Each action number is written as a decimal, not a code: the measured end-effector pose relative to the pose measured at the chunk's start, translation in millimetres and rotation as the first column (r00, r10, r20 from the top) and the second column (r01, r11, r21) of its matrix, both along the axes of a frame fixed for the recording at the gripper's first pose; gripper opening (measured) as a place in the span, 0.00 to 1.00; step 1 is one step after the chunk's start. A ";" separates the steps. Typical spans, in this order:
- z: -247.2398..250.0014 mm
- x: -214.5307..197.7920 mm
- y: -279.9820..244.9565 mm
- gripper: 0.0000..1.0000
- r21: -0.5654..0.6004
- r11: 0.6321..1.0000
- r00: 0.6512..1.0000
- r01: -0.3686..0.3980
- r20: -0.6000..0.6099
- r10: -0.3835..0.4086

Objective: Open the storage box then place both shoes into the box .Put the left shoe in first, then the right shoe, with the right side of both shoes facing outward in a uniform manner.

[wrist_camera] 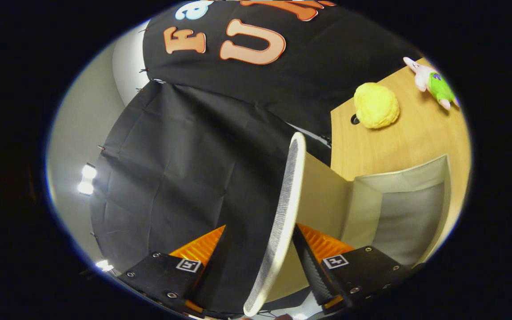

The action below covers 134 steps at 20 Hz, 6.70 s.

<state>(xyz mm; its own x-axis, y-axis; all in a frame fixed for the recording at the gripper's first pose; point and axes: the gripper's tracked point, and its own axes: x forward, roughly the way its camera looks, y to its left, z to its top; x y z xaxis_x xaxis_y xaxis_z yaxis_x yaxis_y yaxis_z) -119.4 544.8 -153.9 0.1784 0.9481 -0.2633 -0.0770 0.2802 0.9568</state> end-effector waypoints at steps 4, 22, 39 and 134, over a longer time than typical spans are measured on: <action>18.5 -8.5 36.4 0.94 0.005 0.999 0.998 -0.052 0.038 0.052; -121.7 -0.9 -165.7 0.96 -0.507 0.861 0.972 0.034 0.218 0.091; -311.5 -62.1 -360.9 0.85 -0.811 0.585 1.000 0.002 0.009 0.010; -297.6 -57.7 -513.4 0.89 -0.880 0.469 0.997 0.075 0.052 -0.061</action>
